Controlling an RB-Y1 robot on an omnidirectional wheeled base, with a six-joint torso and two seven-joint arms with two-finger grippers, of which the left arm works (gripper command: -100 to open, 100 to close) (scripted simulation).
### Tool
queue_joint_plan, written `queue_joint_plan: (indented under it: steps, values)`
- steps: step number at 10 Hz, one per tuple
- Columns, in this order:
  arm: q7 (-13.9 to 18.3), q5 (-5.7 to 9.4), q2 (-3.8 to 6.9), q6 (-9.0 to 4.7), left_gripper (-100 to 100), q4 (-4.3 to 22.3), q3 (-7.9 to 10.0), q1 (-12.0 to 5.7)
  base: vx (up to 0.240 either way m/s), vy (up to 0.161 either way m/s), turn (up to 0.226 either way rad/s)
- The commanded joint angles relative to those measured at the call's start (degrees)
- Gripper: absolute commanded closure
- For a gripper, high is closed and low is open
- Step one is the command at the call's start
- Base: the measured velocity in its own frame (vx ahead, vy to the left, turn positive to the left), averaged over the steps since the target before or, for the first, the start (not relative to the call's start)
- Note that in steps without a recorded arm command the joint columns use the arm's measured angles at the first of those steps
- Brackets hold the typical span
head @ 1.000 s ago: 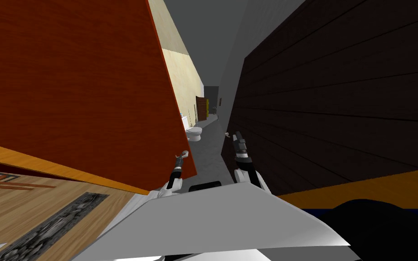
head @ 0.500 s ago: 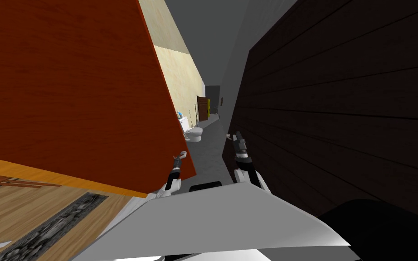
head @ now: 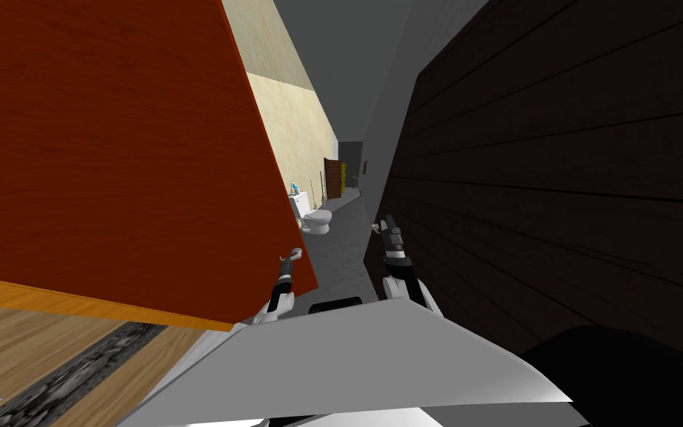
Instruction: Push the door open
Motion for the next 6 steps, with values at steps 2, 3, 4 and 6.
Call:
queue_joint_plan:
  steps: [2, 3, 4, 6]
  values:
    - [-0.6, 0.45, -0.16, 0.83, 100, -2.5, 0.94, 0.99, 0.137, -0.049, 0.03]
    - [-0.6, 0.53, -0.16, 0.83, 100, -2.4, 1.1, 0.99, 0.187, -0.066, 0.046]
    - [-0.6, 0.49, -0.01, 0.94, 100, -2.2, 1.04, 1.19, 0.083, -0.022, 0.036]
    - [-1.0, 1.25, 0.27, 0.85, 100, -2.2, 2.37, 1.26, 0.165, -0.025, 0.047]
